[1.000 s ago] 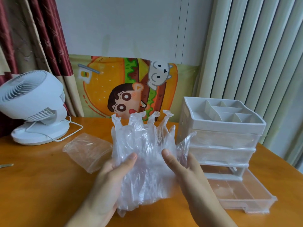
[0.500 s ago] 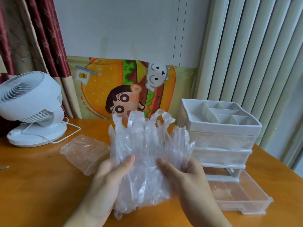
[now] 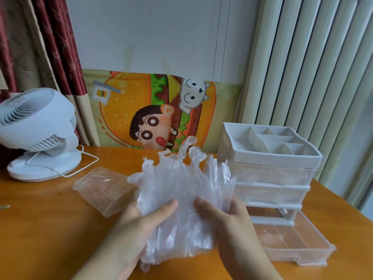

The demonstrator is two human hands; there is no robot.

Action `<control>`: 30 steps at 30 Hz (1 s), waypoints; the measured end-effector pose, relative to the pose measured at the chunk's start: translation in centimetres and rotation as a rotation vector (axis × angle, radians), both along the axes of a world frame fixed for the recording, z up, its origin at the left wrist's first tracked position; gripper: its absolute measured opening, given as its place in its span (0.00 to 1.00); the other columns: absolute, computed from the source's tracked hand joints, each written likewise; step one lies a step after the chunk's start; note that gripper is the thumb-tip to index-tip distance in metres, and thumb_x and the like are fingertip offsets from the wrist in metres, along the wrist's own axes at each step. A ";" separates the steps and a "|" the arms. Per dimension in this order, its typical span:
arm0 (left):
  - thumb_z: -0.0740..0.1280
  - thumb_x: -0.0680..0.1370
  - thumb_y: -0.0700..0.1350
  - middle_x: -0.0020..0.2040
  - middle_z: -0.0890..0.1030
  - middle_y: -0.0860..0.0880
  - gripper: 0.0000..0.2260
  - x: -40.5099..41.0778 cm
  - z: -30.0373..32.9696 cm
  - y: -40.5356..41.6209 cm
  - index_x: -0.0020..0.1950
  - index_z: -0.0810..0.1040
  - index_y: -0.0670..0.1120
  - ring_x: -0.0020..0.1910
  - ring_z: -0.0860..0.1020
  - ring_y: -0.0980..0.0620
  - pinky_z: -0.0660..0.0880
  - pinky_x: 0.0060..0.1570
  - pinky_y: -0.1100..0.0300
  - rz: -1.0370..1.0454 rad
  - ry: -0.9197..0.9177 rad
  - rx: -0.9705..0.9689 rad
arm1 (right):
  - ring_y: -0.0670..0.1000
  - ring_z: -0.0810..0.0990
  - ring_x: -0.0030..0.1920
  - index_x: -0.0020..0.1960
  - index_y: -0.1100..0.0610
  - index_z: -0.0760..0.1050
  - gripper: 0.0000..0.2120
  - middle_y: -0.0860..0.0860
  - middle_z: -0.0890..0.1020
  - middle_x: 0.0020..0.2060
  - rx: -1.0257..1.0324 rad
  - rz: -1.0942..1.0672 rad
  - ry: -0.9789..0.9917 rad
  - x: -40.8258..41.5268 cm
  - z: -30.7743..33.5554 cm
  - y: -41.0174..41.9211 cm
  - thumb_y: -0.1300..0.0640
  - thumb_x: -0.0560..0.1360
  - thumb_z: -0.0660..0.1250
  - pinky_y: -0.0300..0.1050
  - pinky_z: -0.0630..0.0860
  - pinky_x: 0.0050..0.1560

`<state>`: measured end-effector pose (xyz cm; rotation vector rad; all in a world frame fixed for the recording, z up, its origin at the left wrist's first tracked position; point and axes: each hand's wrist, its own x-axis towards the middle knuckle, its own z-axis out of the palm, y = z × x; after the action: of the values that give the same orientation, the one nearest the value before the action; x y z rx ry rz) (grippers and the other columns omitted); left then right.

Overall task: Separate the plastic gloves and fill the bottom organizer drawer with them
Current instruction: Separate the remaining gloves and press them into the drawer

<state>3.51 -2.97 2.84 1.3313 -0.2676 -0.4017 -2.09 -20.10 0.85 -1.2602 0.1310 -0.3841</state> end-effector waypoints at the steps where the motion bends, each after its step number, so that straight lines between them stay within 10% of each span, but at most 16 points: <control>1: 0.75 0.75 0.42 0.55 0.88 0.47 0.16 -0.2 -0.7 0.2 0.63 0.83 0.48 0.53 0.87 0.48 0.78 0.58 0.48 -0.006 -0.021 0.014 | 0.63 0.88 0.54 0.57 0.58 0.86 0.15 0.60 0.88 0.53 -0.023 0.010 0.015 -0.2 0.1 0.0 0.59 0.71 0.78 0.64 0.81 0.62; 6: 0.77 0.74 0.46 0.52 0.88 0.52 0.14 0.0 -1.1 -0.2 0.59 0.84 0.53 0.52 0.87 0.53 0.79 0.57 0.51 0.035 -0.047 -0.047 | 0.57 0.89 0.55 0.62 0.53 0.82 0.15 0.54 0.89 0.54 -0.066 0.059 0.044 -0.8 1.0 0.1 0.61 0.76 0.76 0.58 0.81 0.61; 13: 0.83 0.48 0.68 0.59 0.86 0.51 0.48 2.5 -2.3 -0.2 0.62 0.82 0.46 0.60 0.82 0.53 0.75 0.62 0.53 0.188 -0.046 0.053 | 0.61 0.89 0.49 0.55 0.60 0.86 0.13 0.60 0.89 0.49 -0.101 0.023 0.015 -0.2 0.4 0.1 0.64 0.71 0.79 0.50 0.84 0.46; 19: 0.82 0.64 0.61 0.56 0.86 0.60 0.30 0.6 -2.1 0.0 0.63 0.80 0.58 0.61 0.82 0.55 0.72 0.70 0.49 0.197 -0.086 -0.001 | 0.60 0.89 0.47 0.52 0.57 0.88 0.13 0.62 0.89 0.48 -0.061 0.015 -0.031 0.3 0.0 -0.3 0.60 0.67 0.78 0.48 0.84 0.43; 25: 0.82 0.63 0.64 0.48 0.88 0.60 0.28 2.2 -2.5 0.0 0.59 0.83 0.55 0.53 0.84 0.55 0.74 0.58 0.56 0.240 -0.146 -0.014 | 0.64 0.88 0.47 0.50 0.62 0.87 0.07 0.66 0.87 0.47 0.045 -0.068 -0.029 0.7 0.0 -0.1 0.61 0.73 0.78 0.55 0.83 0.51; 30: 0.72 0.79 0.42 0.36 0.86 0.51 0.02 2.6 -2.3 0.1 0.50 0.82 0.49 0.44 0.82 0.46 0.75 0.37 0.70 0.344 -0.261 0.014 | 0.72 0.86 0.50 0.52 0.69 0.83 0.06 0.71 0.86 0.47 0.197 -0.146 0.004 0.2 0.6 -0.5 0.69 0.76 0.72 0.72 0.80 0.59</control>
<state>6.14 -2.90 0.50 1.4129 -0.2463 0.0602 -1.88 -20.58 1.48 -1.0602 0.2588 -0.4825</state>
